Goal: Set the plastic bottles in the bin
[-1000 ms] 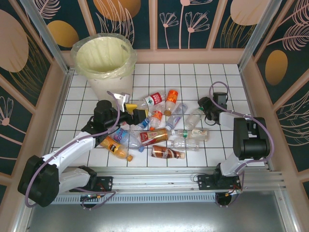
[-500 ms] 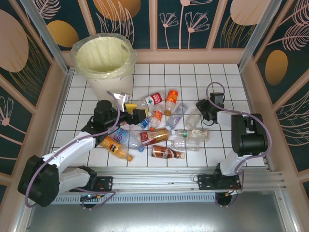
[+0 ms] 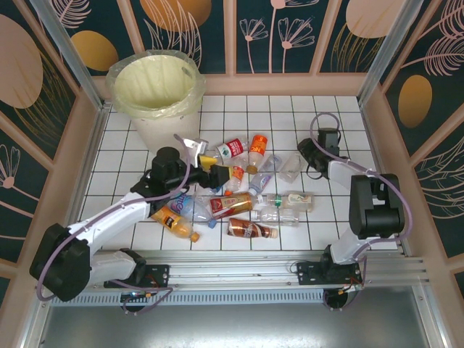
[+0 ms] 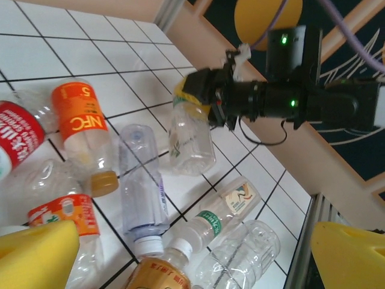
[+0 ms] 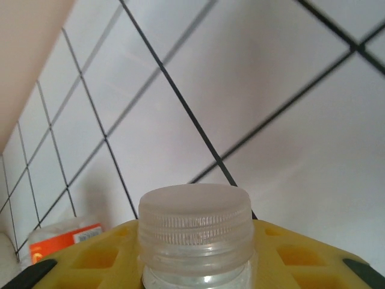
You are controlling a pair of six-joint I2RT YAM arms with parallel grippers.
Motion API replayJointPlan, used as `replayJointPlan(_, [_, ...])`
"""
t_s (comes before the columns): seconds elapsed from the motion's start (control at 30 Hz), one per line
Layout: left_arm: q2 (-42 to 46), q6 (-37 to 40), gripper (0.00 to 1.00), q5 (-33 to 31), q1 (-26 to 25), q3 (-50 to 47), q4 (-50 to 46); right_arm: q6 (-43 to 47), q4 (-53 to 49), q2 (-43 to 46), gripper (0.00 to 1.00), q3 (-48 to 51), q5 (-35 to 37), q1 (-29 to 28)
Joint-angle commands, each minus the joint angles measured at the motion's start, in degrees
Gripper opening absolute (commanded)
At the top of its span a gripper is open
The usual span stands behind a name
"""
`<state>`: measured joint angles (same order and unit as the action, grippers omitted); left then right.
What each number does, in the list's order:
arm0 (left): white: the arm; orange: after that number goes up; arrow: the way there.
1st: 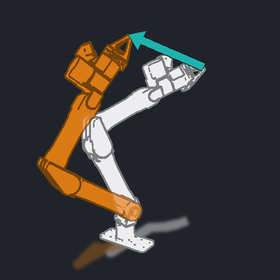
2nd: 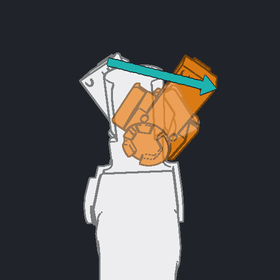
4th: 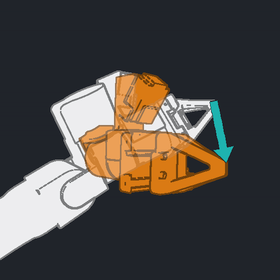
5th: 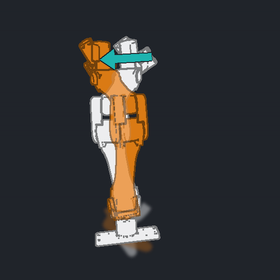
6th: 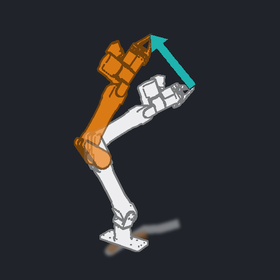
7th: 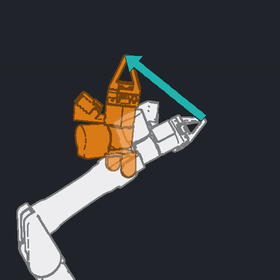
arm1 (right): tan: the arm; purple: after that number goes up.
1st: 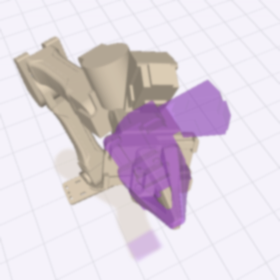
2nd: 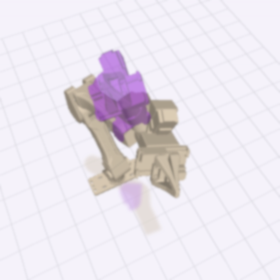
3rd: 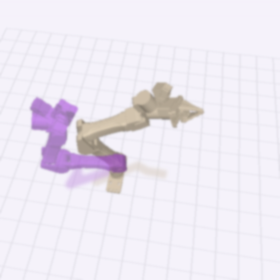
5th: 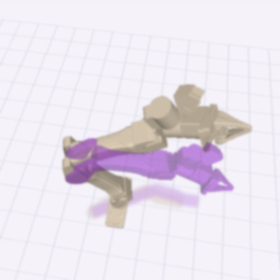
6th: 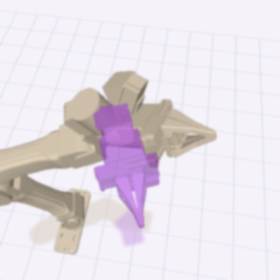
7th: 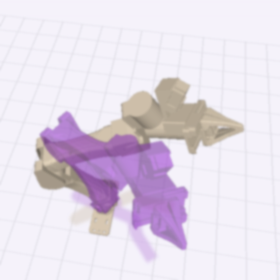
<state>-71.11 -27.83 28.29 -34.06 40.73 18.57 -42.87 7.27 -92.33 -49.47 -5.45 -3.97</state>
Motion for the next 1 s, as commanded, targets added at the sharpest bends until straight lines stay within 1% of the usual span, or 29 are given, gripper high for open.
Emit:
replayJointPlan(0.0, [-2.4,2.9,0.99,-0.7,-2.7,4.8,-3.0,5.6,-2.3,5.2,0.39,-3.1,3.4,-0.5])
replayJointPlan(0.07, [-4.6,3.5,0.99,-0.2,-4.2,7.1,-4.0,8.0,-1.9,7.6,0.39,-3.4,2.7,-0.9])
replayJointPlan(0.17, [-8.2,3.0,0.98,4.3,-5.1,9.7,-1.5,11.7,0.2,11.4,0.38,-2.9,-0.7,-1.8])
replayJointPlan(0.23, [-10.7,2.2,0.98,8.0,-5.5,11.4,0.7,13.9,1.4,14.0,0.38,-2.7,-4.6,-2.4])
replayJointPlan(0.4, [-15.9,1.6,0.98,12.8,-6.4,17.5,1.9,17.4,1.3,17.8,0.39,-4.4,-15.5,-3.9])
replayJointPlan(0.57, [-19.1,-1.5,0.97,17.3,-6.9,20.4,6.0,17.0,0.2,19.3,0.40,-6.6,-24.9,-5.8])
replayJointPlan(0.63, [-19.7,-3.1,0.97,17.8,-7.1,20.8,8.4,15.5,1.6,20.2,0.40,-6.8,-28.1,-6.8])
replayJointPlan(0.8, [-21.1,-8.4,0.96,16.9,-7.3,21.5,14.1,12.1,5.4,21.2,0.40,-7.2,-33.2,-9.1])
replayJointPlan(0.97, [-21.8,-10.3,0.95,14.7,-7.4,21.9,14.4,9.4,8.1,22.0,0.40,-7.3,-35.7,-10.2])
